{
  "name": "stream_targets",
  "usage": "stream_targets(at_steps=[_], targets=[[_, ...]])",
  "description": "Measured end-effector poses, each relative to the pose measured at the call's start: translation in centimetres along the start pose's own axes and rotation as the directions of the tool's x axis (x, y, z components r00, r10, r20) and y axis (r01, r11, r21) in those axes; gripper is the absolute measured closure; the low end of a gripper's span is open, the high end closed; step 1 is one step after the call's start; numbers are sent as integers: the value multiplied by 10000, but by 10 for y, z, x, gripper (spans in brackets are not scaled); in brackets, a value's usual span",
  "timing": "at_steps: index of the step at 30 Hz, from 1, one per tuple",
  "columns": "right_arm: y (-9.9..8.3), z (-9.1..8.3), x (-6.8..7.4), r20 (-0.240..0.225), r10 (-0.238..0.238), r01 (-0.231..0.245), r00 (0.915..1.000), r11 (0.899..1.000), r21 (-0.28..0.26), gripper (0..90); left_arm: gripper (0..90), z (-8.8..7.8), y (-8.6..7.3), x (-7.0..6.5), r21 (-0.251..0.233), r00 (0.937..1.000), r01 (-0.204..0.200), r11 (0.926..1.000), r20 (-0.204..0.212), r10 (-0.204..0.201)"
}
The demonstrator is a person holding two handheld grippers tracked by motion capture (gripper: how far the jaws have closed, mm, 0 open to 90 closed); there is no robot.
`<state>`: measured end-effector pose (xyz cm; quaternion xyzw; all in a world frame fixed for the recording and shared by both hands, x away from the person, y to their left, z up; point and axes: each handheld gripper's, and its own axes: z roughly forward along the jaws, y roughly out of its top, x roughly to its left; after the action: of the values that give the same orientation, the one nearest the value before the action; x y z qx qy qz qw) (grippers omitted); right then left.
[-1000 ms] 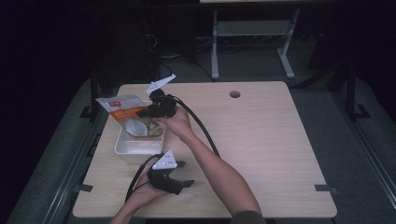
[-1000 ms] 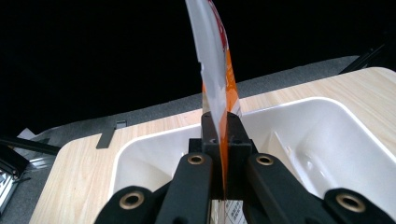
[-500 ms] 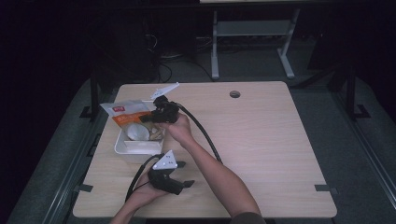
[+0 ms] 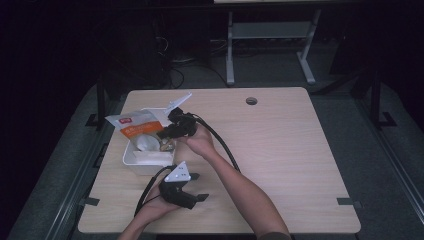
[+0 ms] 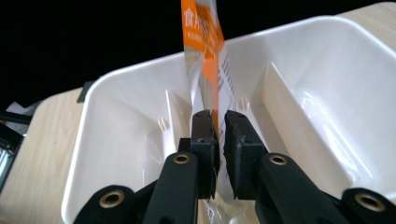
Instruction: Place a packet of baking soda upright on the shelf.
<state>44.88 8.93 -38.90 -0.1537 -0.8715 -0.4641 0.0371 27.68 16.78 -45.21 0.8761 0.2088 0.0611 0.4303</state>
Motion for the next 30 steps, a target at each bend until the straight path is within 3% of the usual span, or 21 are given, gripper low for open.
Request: stream_targets(at_steps=[11, 21, 26, 30], targets=[[-6, 5, 2, 223, -172, 157, 9996, 9979, 634, 891, 236, 1, 0, 0, 16, 10000, -28, 10000, 23, 27], [-13, 7, -1, 159, 87, -99, 9998, 9968, 795, 895, 236, 1, 0, 0, 25, 10000, -16, 10000, 16, 16], [-19, 11, -1, 288, 110, -142, 9995, 9935, 1130, 896, 236, 1, 0, 0, 19, 10000, -24, 10000, 18, 24], [-24, 11, -3, 200, 284, -304, 9994, 9943, 1026, 895, 236, 1, 0, 0, 24, 10000, -9, 10000, 23, 8]])
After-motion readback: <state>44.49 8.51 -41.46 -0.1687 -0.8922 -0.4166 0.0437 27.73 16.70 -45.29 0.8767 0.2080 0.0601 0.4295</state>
